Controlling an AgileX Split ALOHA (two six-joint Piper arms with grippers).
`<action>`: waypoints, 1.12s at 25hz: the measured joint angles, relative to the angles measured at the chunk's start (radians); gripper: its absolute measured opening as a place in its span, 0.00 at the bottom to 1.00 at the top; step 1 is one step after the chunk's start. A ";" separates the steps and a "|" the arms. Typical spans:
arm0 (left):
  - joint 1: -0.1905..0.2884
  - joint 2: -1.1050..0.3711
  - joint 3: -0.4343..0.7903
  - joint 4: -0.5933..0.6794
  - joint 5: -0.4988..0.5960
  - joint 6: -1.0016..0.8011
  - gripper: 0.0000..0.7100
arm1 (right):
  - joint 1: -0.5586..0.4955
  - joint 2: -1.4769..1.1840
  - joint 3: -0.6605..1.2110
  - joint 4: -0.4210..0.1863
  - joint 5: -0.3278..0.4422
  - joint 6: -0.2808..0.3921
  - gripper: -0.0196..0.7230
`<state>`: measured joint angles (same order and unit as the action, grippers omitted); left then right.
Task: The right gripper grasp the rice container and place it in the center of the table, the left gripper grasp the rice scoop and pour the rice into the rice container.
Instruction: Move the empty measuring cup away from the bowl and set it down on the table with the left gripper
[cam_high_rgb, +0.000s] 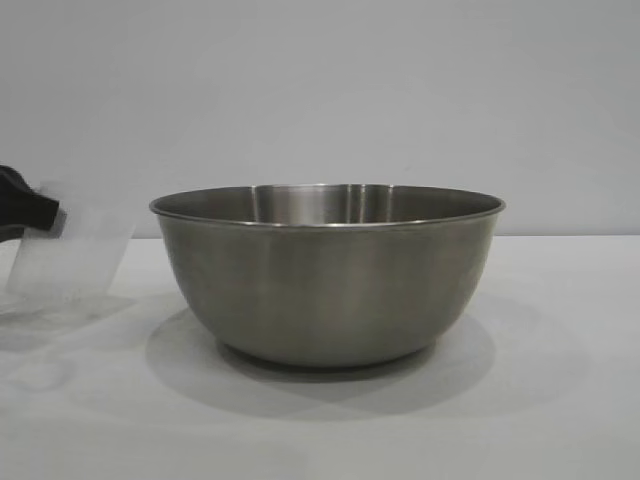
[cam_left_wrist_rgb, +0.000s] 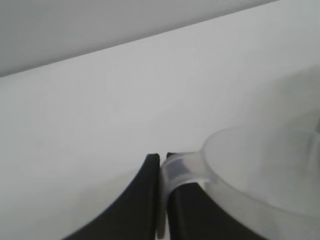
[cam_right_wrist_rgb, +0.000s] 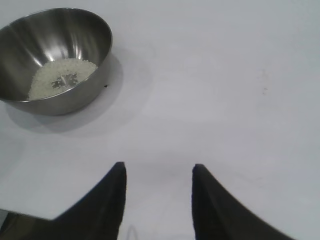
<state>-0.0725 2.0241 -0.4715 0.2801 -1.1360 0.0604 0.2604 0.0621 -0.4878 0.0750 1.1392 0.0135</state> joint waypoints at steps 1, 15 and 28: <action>0.000 0.000 0.009 0.000 0.000 0.002 0.00 | 0.000 0.000 0.000 0.000 0.000 0.000 0.39; 0.000 -0.043 0.139 -0.002 -0.002 0.016 0.31 | 0.000 0.000 0.000 0.000 0.000 0.000 0.39; 0.062 -0.164 0.210 -0.245 -0.005 -0.187 0.31 | 0.000 0.000 0.000 0.000 0.000 0.000 0.39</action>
<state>-0.0105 1.8602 -0.2613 0.0354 -1.1409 -0.1268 0.2604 0.0621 -0.4878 0.0750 1.1392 0.0135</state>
